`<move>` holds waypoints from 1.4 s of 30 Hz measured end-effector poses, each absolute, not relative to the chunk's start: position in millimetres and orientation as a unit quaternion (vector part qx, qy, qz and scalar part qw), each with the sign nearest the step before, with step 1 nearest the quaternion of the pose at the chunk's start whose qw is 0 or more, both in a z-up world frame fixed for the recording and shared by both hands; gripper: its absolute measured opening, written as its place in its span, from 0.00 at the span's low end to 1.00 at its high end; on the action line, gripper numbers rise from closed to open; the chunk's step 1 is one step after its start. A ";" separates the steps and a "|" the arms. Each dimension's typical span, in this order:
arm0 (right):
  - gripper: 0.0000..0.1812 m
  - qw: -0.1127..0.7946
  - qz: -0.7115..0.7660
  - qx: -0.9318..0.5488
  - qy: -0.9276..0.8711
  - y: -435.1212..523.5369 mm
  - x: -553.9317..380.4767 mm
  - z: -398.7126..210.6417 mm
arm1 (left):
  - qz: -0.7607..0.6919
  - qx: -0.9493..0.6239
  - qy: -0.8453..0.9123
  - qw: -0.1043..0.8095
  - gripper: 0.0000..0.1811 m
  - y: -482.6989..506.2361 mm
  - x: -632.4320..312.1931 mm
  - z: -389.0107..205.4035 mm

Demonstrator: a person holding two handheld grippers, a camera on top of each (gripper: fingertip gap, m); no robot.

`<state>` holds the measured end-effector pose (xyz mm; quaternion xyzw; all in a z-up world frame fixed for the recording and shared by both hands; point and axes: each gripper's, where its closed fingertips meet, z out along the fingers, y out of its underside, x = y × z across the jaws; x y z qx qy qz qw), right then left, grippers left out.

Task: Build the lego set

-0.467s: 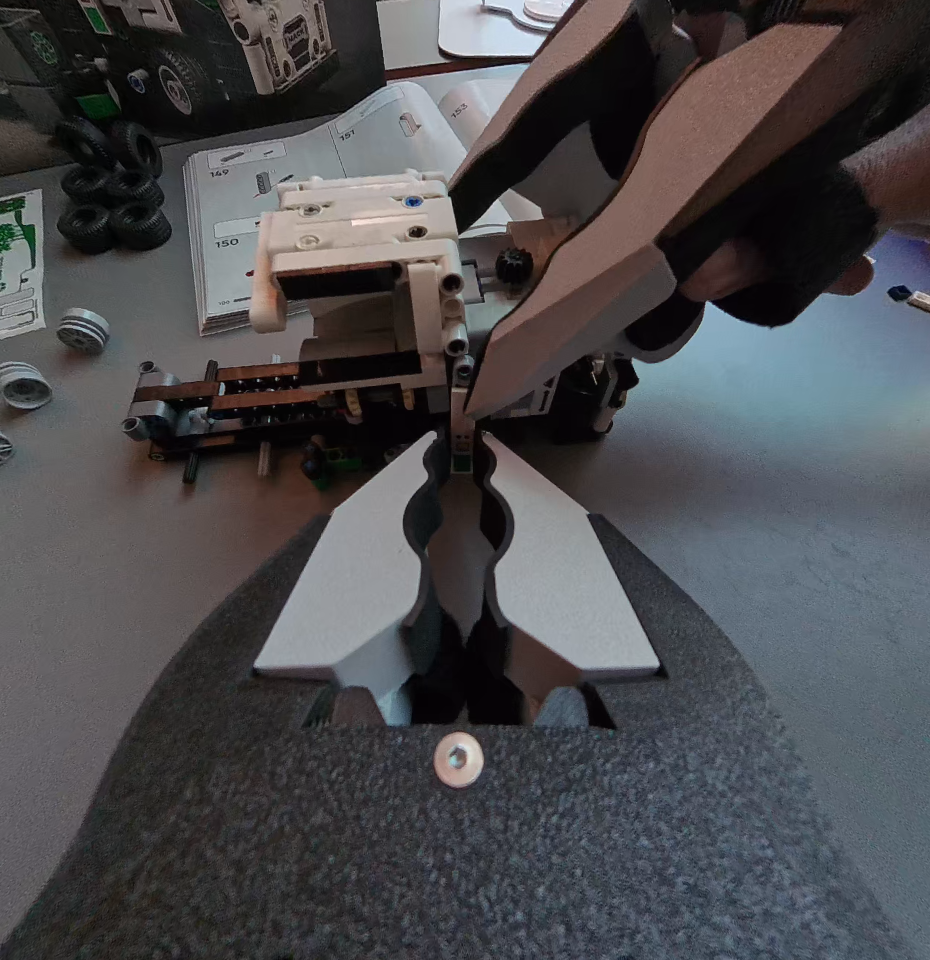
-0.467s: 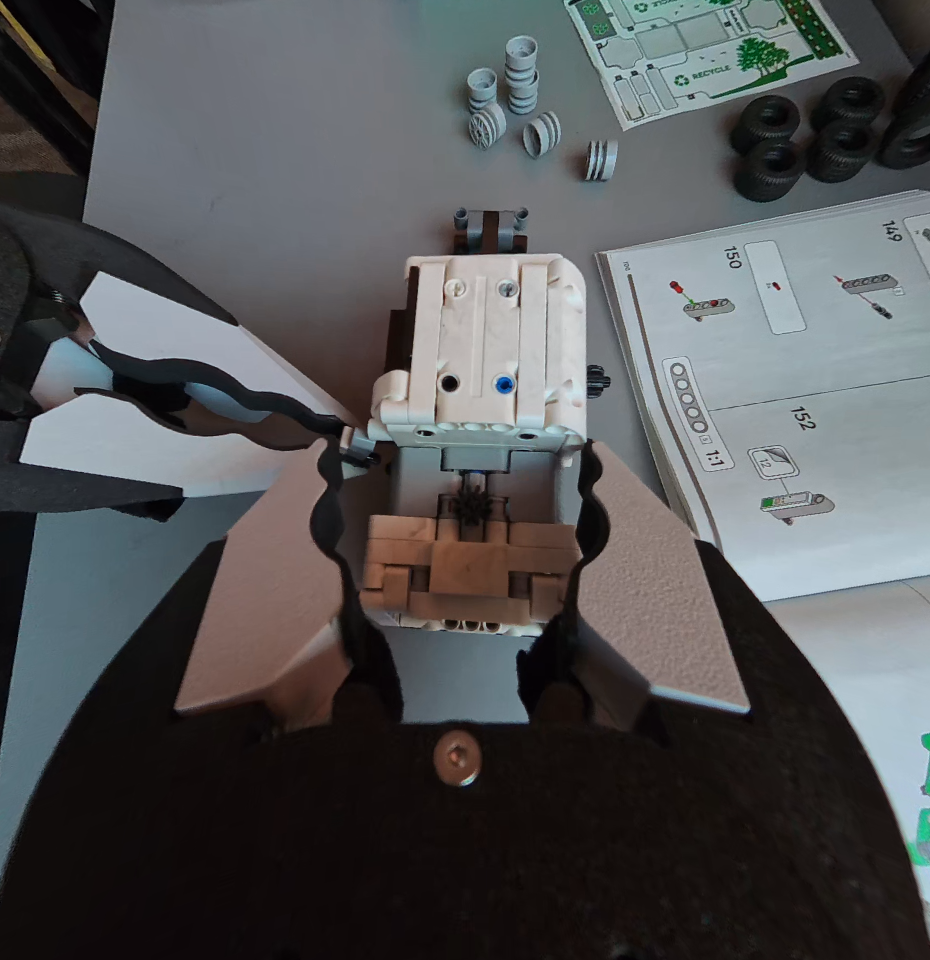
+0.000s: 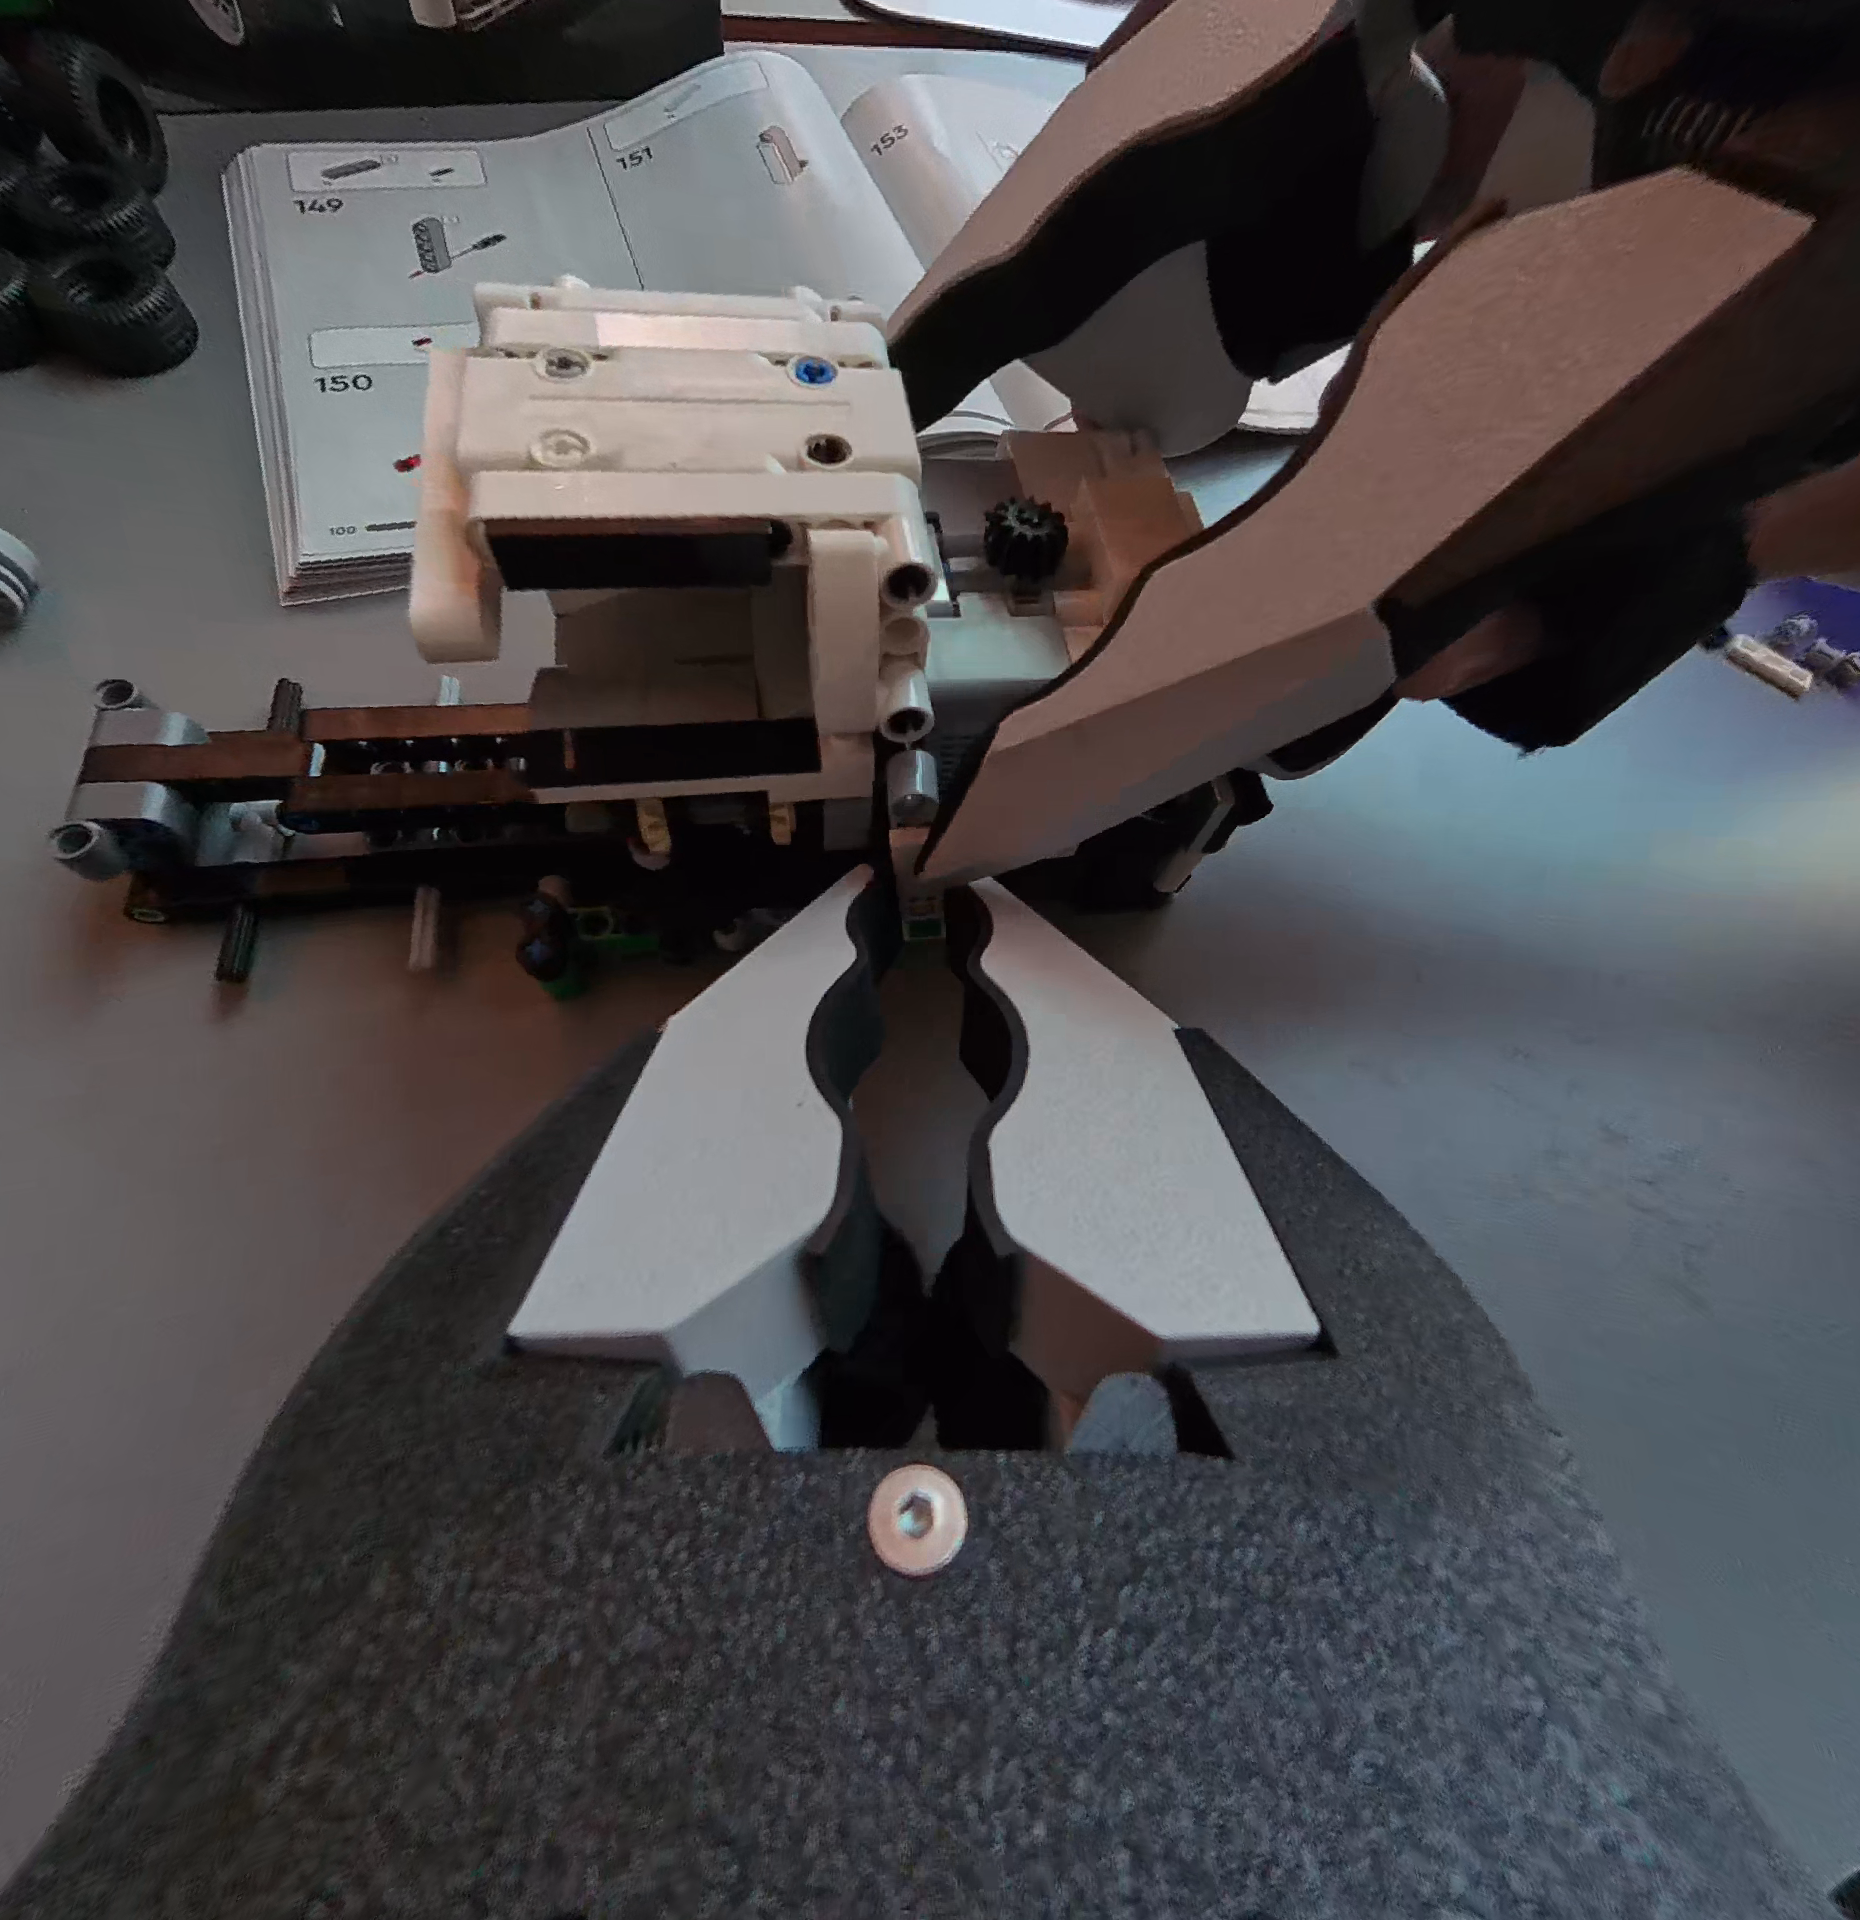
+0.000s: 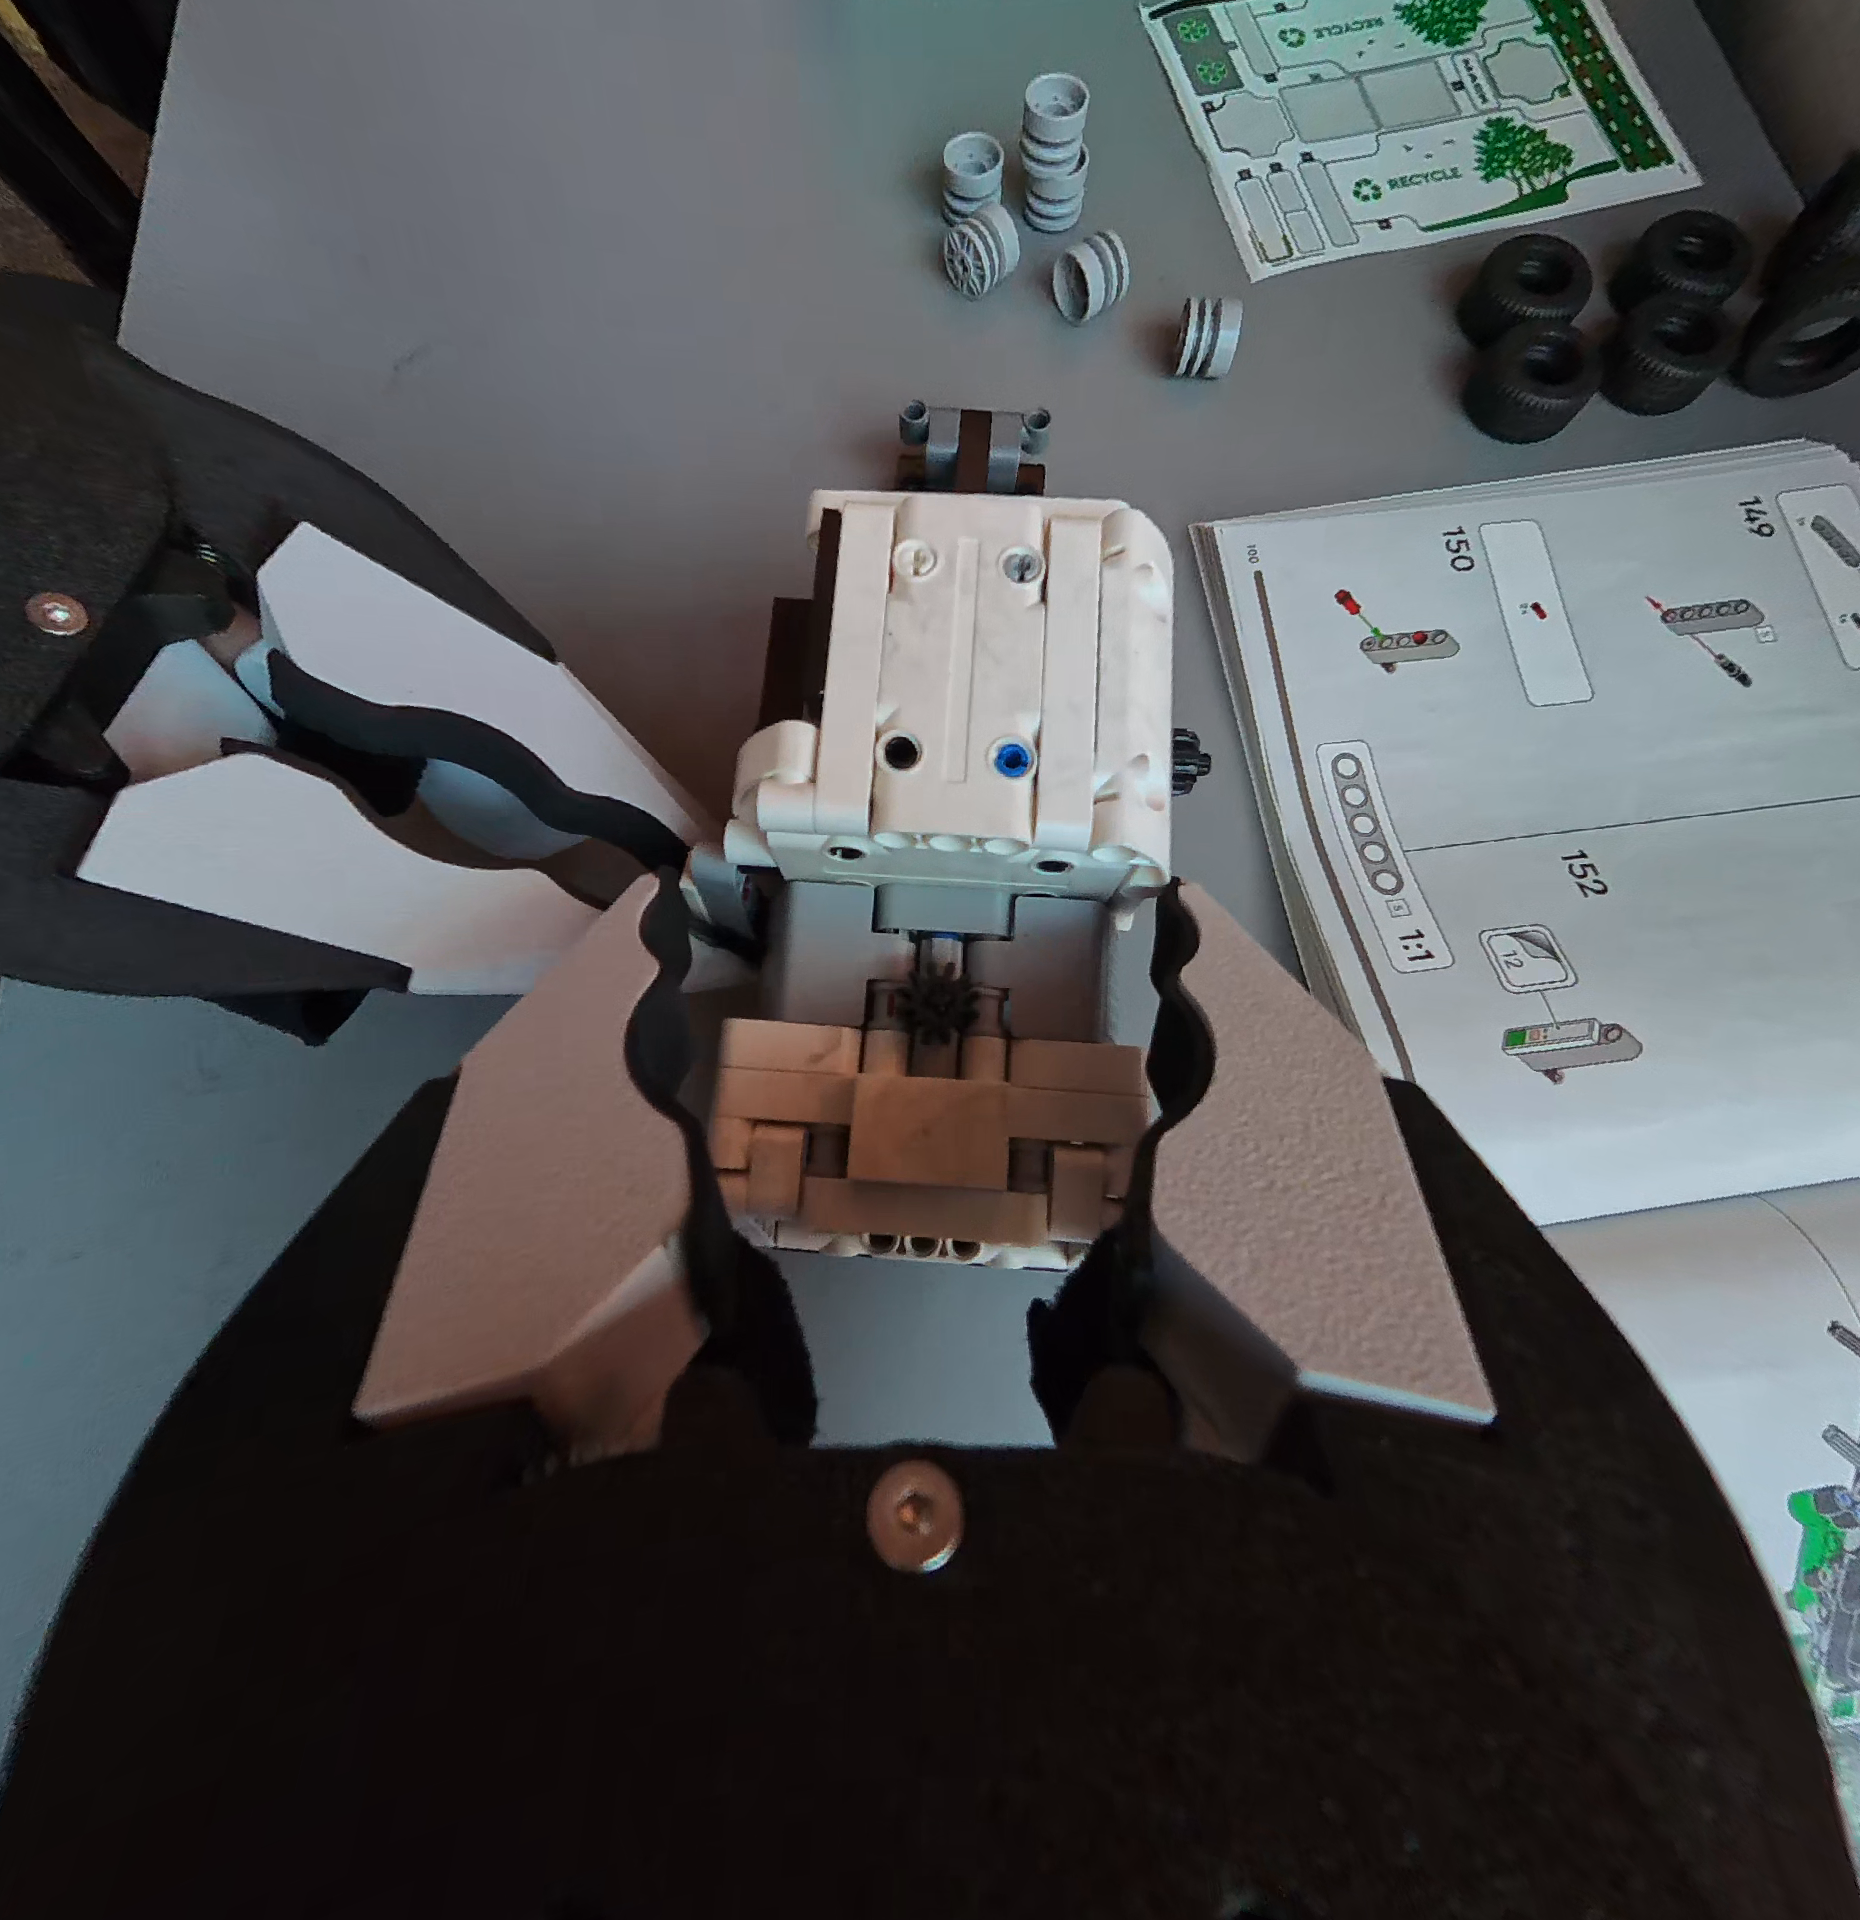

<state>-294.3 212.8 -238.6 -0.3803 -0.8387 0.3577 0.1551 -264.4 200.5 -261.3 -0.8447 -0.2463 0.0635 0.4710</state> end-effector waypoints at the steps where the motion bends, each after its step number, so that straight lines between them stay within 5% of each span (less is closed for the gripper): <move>1: 0.49 0.151 0.360 -0.382 -0.838 212.7 -294.0 -238.1 | 0.060 -0.843 -0.248 0.474 0.04 200.3 -264.4 -260.3; 42: 0.44 0.164 0.377 -0.438 -0.800 221.3 -303.4 -233.5 | 0.092 -0.853 -0.233 0.459 0.04 204.2 -280.6 -263.2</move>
